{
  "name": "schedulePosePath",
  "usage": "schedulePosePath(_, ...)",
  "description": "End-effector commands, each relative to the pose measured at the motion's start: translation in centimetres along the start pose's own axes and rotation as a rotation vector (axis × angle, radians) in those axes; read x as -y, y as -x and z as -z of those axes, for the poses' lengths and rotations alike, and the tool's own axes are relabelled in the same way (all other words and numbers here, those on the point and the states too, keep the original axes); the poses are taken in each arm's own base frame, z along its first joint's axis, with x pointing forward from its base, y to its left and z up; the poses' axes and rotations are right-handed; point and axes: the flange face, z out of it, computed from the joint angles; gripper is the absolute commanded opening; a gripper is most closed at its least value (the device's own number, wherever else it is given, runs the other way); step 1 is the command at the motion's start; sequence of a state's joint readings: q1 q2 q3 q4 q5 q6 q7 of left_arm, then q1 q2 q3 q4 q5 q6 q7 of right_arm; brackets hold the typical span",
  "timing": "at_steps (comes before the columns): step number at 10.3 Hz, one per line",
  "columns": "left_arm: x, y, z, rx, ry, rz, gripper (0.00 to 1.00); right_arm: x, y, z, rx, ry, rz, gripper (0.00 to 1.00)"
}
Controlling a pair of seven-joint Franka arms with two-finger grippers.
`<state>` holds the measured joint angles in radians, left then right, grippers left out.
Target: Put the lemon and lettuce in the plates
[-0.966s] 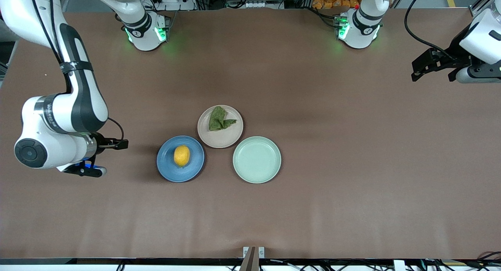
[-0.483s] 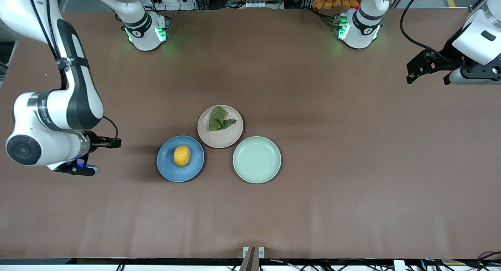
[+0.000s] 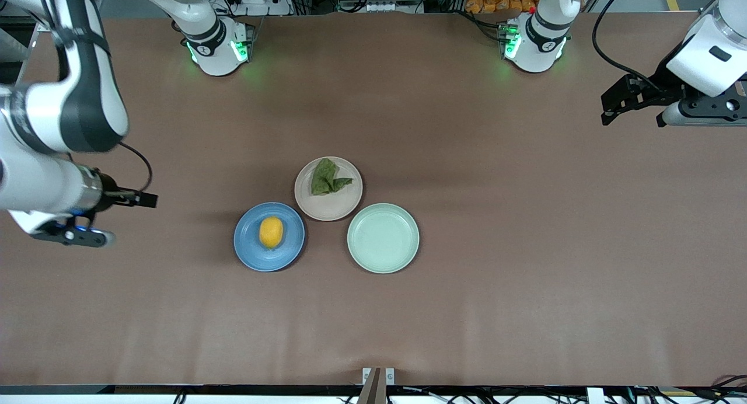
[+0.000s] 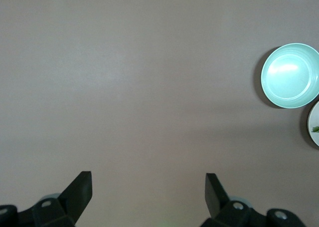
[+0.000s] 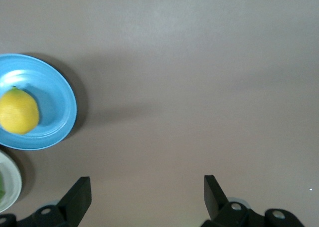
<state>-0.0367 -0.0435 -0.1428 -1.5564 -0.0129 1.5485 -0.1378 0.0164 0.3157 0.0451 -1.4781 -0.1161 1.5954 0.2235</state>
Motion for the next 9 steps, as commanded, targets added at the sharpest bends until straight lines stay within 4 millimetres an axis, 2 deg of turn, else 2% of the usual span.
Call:
schedulePosePath(1,-0.1,-0.1,0.2,-0.016,0.006,0.017,1.0,-1.2,2.2,3.6,-0.063,0.011,-0.002,1.0)
schedulePosePath(2,0.0,-0.1,0.2,-0.016,0.006,0.019,1.0,-1.6,2.9,5.1,-0.092,0.007,-0.008,1.0)
schedulePosePath(5,0.0,-0.1,0.2,-0.016,0.006,0.019,1.0,-2.4,5.0,7.9,-0.147,-0.002,-0.015,1.0)
schedulePosePath(6,0.1,-0.1,0.2,-0.016,0.006,0.02,1.0,-2.7,6.3,8.9,-0.192,-0.016,-0.017,1.0)
schedulePosePath(8,0.2,-0.2,0.2,-0.016,0.006,0.022,1.0,-4.4,9.1,9.9,-0.256,-0.089,-0.053,1.0)
schedulePosePath(9,0.2,-0.2,0.2,-0.016,0.004,0.023,1.0,-4.6,9.3,10.0,-0.241,-0.091,-0.052,1.0)
